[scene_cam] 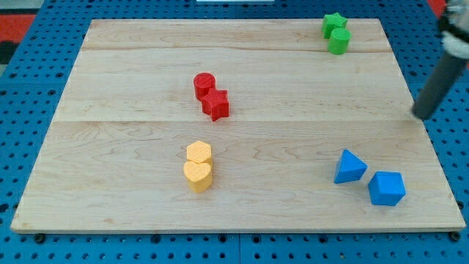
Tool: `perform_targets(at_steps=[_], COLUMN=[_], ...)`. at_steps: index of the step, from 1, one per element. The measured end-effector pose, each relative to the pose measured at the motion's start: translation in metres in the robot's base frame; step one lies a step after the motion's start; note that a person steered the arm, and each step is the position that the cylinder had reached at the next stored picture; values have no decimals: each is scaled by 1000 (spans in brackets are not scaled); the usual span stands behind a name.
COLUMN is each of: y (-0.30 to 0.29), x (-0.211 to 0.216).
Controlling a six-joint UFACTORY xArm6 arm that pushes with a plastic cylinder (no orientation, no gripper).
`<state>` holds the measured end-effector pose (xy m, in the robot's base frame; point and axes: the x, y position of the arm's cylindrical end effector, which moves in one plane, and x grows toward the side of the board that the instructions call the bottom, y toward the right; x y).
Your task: Move the green star towards top center
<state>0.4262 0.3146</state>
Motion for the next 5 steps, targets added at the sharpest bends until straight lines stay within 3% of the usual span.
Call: perform_targets(at_steps=[2, 4, 5], y=[2, -101, -131], x=[-113, -221, -235])
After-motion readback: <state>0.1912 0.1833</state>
